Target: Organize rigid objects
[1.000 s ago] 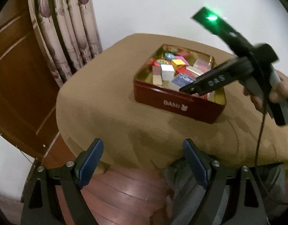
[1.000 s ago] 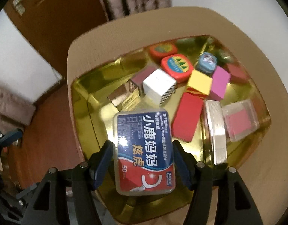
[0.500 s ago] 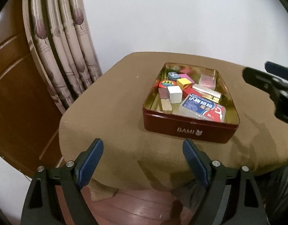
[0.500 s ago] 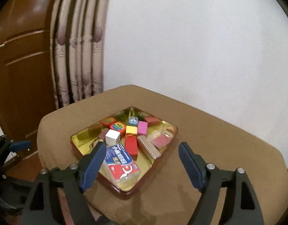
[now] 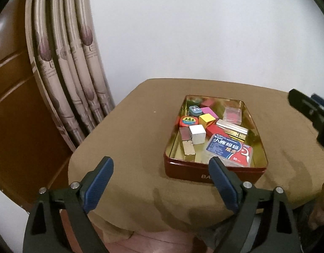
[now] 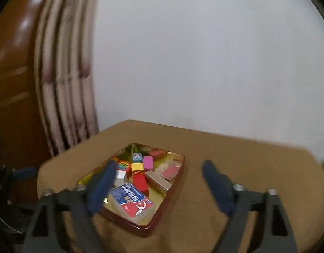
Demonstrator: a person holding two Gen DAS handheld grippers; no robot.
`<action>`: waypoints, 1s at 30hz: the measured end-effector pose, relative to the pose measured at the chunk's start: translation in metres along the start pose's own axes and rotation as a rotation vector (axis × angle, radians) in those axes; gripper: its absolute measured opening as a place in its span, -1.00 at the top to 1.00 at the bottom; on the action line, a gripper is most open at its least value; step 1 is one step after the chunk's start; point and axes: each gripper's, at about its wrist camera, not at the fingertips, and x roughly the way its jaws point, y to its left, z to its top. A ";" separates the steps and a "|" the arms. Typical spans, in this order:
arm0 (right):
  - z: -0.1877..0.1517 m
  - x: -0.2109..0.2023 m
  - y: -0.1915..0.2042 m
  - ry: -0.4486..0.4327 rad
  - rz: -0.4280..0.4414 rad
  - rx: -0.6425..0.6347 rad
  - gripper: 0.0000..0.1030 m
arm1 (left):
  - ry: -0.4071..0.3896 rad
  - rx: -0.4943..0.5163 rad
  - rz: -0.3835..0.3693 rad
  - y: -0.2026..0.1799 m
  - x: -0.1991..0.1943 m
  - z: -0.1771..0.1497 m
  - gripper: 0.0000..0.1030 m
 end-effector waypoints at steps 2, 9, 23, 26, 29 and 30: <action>-0.004 0.003 -0.016 -0.011 0.022 0.107 -0.60 | -0.004 0.000 -0.003 0.000 0.003 0.000 -0.75; -0.026 0.017 -0.019 -0.037 -0.068 0.139 -0.60 | -0.027 0.037 -0.025 -0.006 0.012 0.004 -0.80; -0.050 0.052 -0.007 0.062 -0.126 0.092 -0.60 | -0.015 0.039 -0.128 0.001 0.035 0.016 -0.83; -0.050 0.054 -0.004 0.067 -0.125 0.079 -0.60 | 0.006 0.017 -0.132 0.005 0.040 0.017 -0.84; -0.051 0.057 -0.002 0.070 -0.123 0.074 -0.60 | -0.006 0.006 -0.132 0.008 0.041 0.018 -0.84; -0.051 0.057 -0.002 0.070 -0.124 0.073 -0.60 | -0.010 0.007 -0.132 0.008 0.041 0.019 -0.84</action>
